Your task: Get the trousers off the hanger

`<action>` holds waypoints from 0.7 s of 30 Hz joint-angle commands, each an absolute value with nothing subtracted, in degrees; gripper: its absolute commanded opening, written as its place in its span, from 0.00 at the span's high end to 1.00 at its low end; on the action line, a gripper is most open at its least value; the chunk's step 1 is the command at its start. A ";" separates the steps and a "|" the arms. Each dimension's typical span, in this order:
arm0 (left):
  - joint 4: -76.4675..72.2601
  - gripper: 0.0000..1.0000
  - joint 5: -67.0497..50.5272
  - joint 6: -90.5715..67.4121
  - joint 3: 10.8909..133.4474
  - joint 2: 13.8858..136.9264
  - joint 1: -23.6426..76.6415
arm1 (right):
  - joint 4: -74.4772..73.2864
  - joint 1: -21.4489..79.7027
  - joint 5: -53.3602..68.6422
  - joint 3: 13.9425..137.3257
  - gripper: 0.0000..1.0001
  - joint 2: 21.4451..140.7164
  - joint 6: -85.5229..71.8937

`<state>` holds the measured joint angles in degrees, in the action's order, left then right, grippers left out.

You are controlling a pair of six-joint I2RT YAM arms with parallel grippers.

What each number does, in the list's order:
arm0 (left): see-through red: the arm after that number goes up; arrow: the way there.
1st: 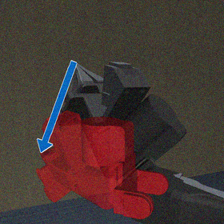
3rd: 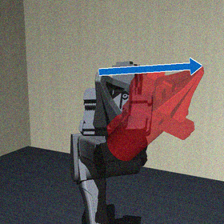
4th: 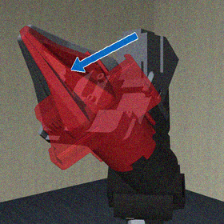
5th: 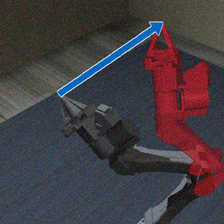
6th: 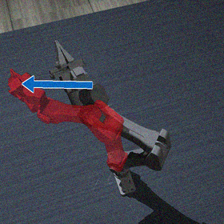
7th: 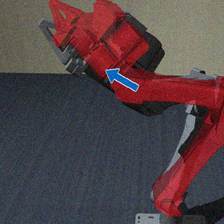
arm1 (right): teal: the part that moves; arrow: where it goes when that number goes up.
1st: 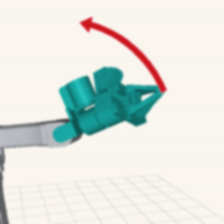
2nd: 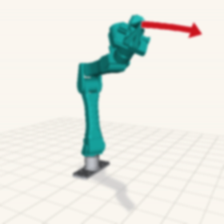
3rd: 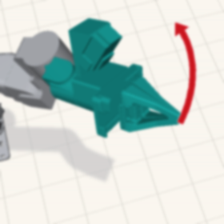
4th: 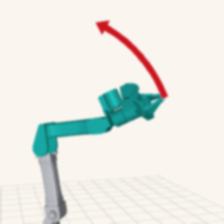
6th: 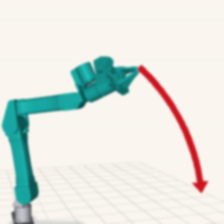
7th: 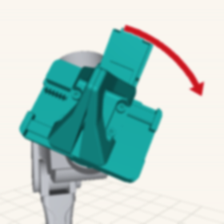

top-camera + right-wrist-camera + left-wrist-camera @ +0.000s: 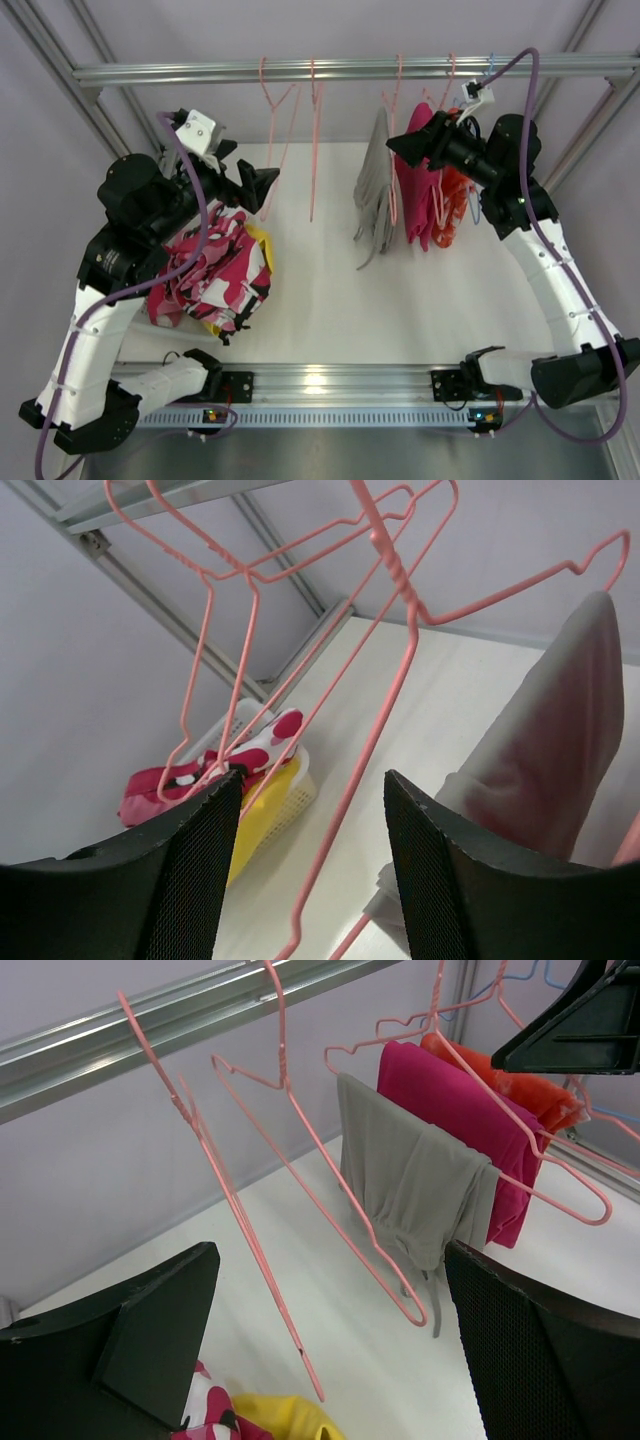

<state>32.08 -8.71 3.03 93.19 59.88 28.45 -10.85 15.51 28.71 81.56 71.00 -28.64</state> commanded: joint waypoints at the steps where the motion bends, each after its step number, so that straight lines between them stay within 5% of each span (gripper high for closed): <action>1: 29.27 0.01 -7.65 4.31 93.25 59.06 28.39 | -11.51 15.73 25.40 83.67 0.42 72.06 -26.19; 12: 28.39 0.01 -6.68 4.75 92.37 58.80 28.48 | 2.71 16.43 35.85 79.72 0.52 79.01 -38.92; 21: 28.30 0.01 -5.80 4.75 91.41 58.01 28.48 | 9.49 16.96 36.39 77.78 0.97 76.73 -43.50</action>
<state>31.31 -6.57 4.45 91.98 59.22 28.45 1.37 16.71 35.11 77.23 79.29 -41.82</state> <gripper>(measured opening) 0.990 0.069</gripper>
